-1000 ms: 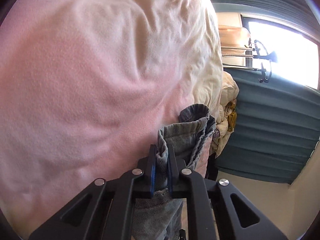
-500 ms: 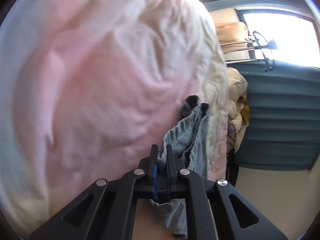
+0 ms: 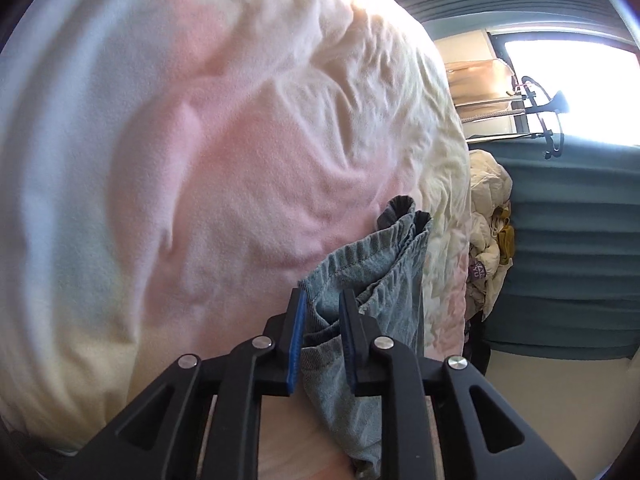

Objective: Fold clothes

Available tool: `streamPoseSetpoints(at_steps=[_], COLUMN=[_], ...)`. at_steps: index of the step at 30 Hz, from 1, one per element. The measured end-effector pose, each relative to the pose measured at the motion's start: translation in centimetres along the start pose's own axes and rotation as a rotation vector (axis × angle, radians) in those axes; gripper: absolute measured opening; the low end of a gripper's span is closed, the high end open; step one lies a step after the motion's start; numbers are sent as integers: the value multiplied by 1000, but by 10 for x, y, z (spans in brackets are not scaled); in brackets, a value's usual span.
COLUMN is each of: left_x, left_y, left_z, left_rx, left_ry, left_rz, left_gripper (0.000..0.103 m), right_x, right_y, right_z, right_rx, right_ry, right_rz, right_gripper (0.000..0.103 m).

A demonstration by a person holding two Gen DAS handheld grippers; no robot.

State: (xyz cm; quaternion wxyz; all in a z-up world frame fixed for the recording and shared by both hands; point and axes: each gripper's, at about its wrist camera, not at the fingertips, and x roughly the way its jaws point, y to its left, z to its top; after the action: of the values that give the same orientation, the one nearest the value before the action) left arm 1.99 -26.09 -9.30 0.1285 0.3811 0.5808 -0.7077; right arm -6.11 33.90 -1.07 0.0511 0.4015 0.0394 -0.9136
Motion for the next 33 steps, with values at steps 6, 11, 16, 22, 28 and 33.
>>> streamPoseSetpoints(at_steps=[6, 11, 16, 22, 28, 33], left_x=[4, 55, 99, 132, 131, 116], left_y=[-51, -98, -138, -135, -132, -129], left_z=[-5, -7, -1, 1, 4, 11], left_rx=[179, 361, 652, 716, 731, 645], left_ry=[-25, 68, 45, 81, 50, -11], left_rz=[-18, 21, 157, 190, 189, 152], left_gripper=[47, 47, 47, 47, 32, 5], right_x=[-5, 3, 9, 24, 39, 42], right_y=[-4, -6, -1, 3, -9, -10], right_z=[-4, -3, -4, 2, 8, 8], right_rx=[22, 38, 20, 16, 59, 71], right_ry=[9, 33, 46, 74, 93, 109], right_rz=[18, 20, 42, 65, 55, 53], right_gripper=[40, 40, 40, 40, 40, 40])
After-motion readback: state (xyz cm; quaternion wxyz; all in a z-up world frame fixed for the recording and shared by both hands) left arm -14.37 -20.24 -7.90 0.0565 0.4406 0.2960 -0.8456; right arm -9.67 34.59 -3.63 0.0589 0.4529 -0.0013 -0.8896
